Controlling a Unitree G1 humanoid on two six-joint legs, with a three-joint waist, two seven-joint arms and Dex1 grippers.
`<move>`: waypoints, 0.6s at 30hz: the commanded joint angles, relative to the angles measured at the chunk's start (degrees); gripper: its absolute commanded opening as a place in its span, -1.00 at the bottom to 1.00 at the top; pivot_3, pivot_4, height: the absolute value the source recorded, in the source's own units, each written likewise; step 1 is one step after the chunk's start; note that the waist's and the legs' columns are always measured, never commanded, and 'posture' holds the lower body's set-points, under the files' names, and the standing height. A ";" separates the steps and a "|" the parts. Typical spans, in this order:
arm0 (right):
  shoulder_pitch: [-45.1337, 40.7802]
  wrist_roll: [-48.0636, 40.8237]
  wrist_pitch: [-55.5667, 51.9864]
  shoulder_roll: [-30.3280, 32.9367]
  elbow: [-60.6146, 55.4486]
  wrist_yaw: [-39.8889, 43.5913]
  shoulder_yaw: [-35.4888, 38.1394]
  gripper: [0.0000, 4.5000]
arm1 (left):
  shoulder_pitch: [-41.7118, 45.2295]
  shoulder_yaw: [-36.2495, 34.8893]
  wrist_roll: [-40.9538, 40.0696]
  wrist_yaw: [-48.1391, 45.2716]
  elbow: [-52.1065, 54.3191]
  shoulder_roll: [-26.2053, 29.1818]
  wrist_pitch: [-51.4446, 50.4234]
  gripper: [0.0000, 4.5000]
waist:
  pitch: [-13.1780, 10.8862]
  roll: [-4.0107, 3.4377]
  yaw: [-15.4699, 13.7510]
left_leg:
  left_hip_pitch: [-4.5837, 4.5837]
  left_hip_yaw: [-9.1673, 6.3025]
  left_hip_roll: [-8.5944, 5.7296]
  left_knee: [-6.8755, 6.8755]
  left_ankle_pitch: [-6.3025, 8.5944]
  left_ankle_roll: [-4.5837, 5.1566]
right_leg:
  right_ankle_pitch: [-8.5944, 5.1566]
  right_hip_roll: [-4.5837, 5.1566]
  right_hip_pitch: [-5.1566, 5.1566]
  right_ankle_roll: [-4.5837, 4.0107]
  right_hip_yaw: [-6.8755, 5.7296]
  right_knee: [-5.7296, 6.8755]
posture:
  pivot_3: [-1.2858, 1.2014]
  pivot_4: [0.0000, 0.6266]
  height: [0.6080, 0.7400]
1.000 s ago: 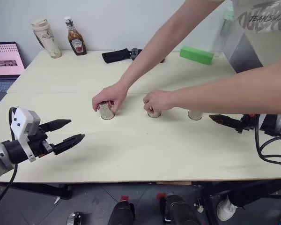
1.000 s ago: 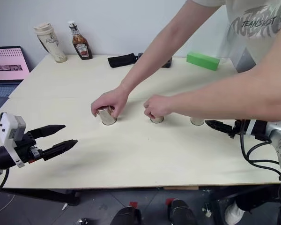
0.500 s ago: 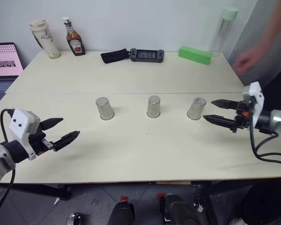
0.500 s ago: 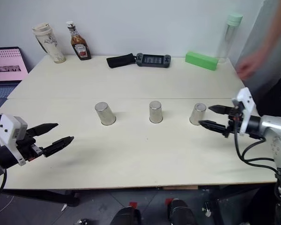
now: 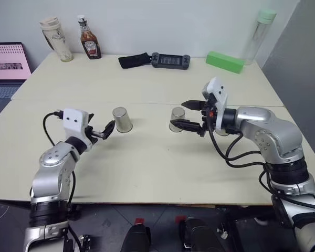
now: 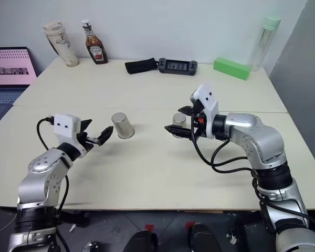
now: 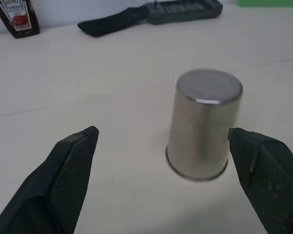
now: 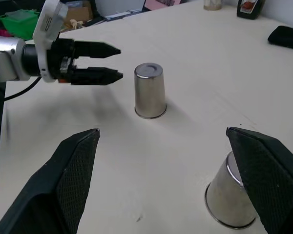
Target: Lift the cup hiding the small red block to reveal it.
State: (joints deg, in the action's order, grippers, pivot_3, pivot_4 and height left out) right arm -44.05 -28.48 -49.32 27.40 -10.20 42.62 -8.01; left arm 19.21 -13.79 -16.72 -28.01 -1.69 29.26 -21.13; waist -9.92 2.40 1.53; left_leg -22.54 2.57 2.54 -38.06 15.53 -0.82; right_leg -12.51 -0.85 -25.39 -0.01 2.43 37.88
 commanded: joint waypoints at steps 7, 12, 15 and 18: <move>-1.84 0.30 -0.87 -3.12 -2.64 -2.57 0.07 0.96 | 6.86 5.11 2.13 -0.98 -5.63 -1.09 1.00 1.00 | 0.00 0.00 0.26 | 0.03 -0.38 0.05 -0.05 -0.01 0.00 | 0.00 -0.08 0.02 0.00 -0.09 0.10 | 0.03 -0.52 1.00; -1.62 0.70 -0.59 -3.00 -2.51 -2.92 0.08 0.96 | 10.16 5.20 4.23 0.51 -10.66 -1.44 3.05 1.00 | 0.00 0.00 0.20 | 0.02 -0.53 0.05 -0.05 -0.02 0.01 | -0.01 -0.10 0.03 0.00 -0.15 0.10 | 0.03 -0.52 1.00; -1.11 0.78 -0.52 -2.73 -2.90 -2.77 0.03 0.96 | 11.09 5.41 5.09 0.88 -12.77 -1.61 4.30 1.00 | 0.00 0.00 0.21 | 0.02 -0.53 0.00 -0.07 -0.02 0.01 | 0.00 -0.10 0.05 0.00 -0.16 0.10 | 0.03 -0.52 1.00; -0.79 0.88 -0.54 -2.73 -3.27 -2.78 0.02 0.96 | 11.44 6.23 5.77 0.91 -14.53 -2.47 5.43 1.00 | 0.00 0.00 0.21 | 0.00 -0.52 -0.02 -0.06 -0.01 0.01 | 0.00 -0.09 0.05 0.00 -0.15 0.08 | 0.03 -0.52 1.00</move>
State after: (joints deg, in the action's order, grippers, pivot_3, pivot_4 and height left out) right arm -44.69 -27.77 -50.54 24.28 -11.15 39.90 -8.34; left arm 29.59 -8.10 -11.79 -27.45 -16.25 27.22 -17.58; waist -9.93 2.40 1.74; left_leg -22.55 2.03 2.52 -38.11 15.51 -0.81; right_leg -12.51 -0.94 -25.35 -0.01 2.28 37.95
